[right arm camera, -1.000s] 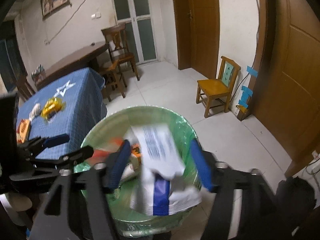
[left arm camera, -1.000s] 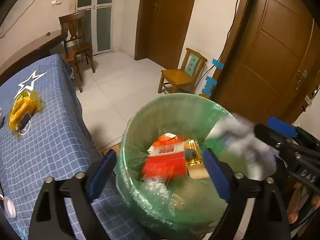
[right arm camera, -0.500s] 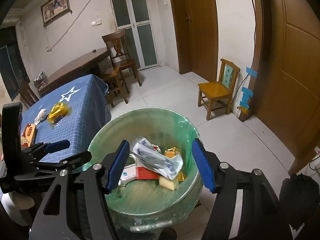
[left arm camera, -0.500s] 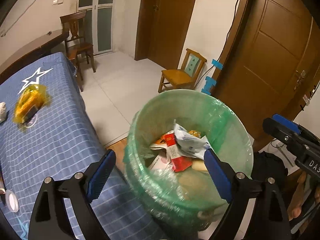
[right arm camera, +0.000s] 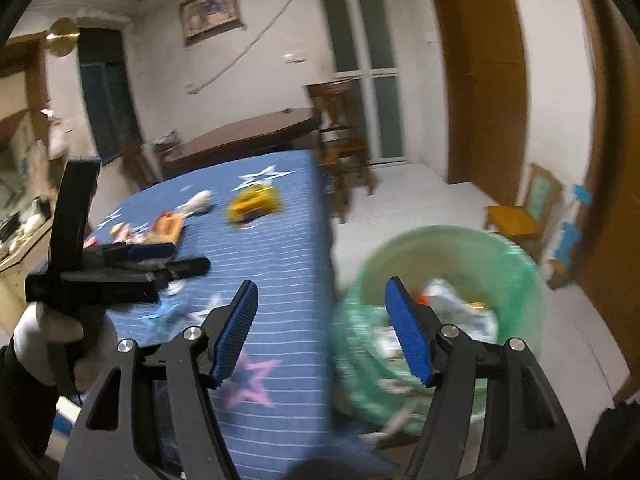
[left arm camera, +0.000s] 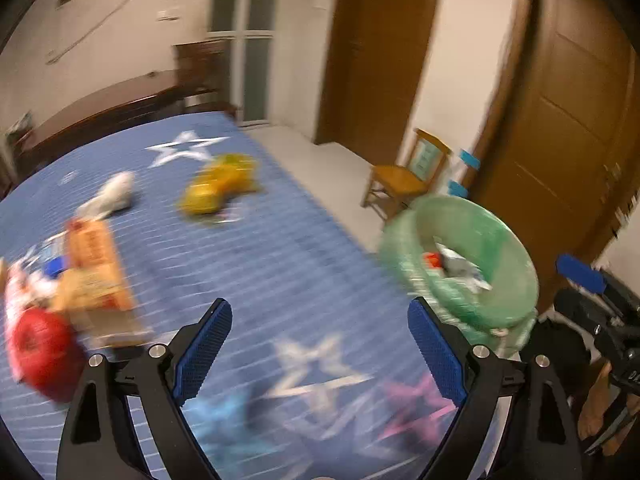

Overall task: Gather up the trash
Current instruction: 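Move both open tools back over the table, then grasp the pink tissue pack with the left tool while the right tool grasps the yellow medicine box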

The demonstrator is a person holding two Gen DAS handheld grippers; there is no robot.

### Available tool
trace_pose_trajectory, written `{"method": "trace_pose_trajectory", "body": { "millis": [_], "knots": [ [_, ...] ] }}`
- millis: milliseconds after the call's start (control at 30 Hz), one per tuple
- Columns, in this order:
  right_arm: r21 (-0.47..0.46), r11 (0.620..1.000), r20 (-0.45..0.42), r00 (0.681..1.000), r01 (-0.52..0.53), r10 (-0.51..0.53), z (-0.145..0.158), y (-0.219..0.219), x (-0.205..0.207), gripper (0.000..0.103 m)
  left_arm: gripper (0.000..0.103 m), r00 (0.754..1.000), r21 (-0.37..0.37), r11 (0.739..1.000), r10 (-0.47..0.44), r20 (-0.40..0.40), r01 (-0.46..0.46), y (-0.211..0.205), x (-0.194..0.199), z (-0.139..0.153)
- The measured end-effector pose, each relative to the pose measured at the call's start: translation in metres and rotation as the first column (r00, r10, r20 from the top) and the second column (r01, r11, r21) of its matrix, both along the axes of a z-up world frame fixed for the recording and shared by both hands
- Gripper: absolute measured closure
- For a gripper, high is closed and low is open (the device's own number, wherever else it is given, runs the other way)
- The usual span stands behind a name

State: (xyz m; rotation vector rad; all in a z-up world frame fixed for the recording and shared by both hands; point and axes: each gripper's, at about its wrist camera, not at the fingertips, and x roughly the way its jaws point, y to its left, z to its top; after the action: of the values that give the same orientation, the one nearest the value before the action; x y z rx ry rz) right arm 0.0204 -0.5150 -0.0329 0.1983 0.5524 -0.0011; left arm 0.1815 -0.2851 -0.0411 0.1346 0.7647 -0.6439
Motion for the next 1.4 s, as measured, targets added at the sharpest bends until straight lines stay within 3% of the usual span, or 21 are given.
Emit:
{"method": "trace_pose_trajectory", "body": {
  "millis": [167,233,367,433,600,867,900,967,1000,1033,1133,1400],
  "knots": [
    [-0.007,0.997,-0.026,0.996,-0.081,0.081,-0.002,0.035,0.019,0.035,0.013,0.982,-0.055,0.981,0.186,-0.001,-0.186,0.117,0.031,0.022],
    [-0.009,0.994,-0.032,0.994,-0.109,0.108,-0.003,0.047,0.026,0.033,0.013,0.961,-0.067,0.959,0.276,-0.021,-0.277,0.169,0.049,0.025],
    [-0.007,0.989,-0.051,0.987,-0.151,0.150,-0.008,0.068,0.042,0.030,0.009,0.891,-0.039,0.893,0.443,-0.096,-0.448,0.264,0.097,0.013],
    [-0.005,0.985,-0.062,0.983,-0.174,0.173,-0.010,0.080,0.050,0.029,0.009,0.870,-0.024,0.878,0.469,-0.149,-0.478,0.284,0.117,0.003],
    [-0.005,0.977,-0.083,0.973,-0.215,0.214,-0.016,0.102,0.069,0.028,0.009,0.865,0.044,0.892,0.447,-0.229,-0.450,0.295,0.151,-0.024],
    [-0.005,0.967,-0.114,0.961,-0.256,0.254,-0.021,0.128,0.088,0.027,0.007,0.871,0.054,0.897,0.438,-0.220,-0.438,0.287,0.160,-0.037],
    [-0.003,0.964,-0.116,0.958,-0.265,0.263,-0.022,0.131,0.089,0.027,0.010,0.874,0.042,0.897,0.438,-0.210,-0.440,0.288,0.157,-0.039],
    [0.001,0.960,-0.122,0.953,-0.280,0.278,-0.023,0.138,0.092,0.027,0.033,0.878,0.050,0.896,0.442,-0.183,-0.441,0.283,0.157,-0.040],
    [0.002,0.959,-0.124,0.951,-0.284,0.283,-0.024,0.141,0.094,0.027,0.048,0.889,0.014,0.908,0.412,-0.201,-0.418,0.285,0.154,-0.039],
    [0.008,0.956,-0.129,0.948,-0.293,0.291,-0.025,0.144,0.096,0.027,0.056,0.889,0.000,0.909,0.408,-0.210,-0.417,0.289,0.154,-0.038],
    [0.017,0.950,-0.138,0.941,-0.311,0.310,-0.028,0.150,0.099,0.027,0.074,0.892,-0.005,0.907,0.413,-0.185,-0.421,0.297,0.145,-0.030],
    [0.038,0.940,-0.152,0.928,-0.338,0.340,-0.032,0.163,0.107,0.027,0.078,0.880,-0.087,0.894,0.408,-0.244,-0.439,0.331,0.131,-0.032]
  ]
}}
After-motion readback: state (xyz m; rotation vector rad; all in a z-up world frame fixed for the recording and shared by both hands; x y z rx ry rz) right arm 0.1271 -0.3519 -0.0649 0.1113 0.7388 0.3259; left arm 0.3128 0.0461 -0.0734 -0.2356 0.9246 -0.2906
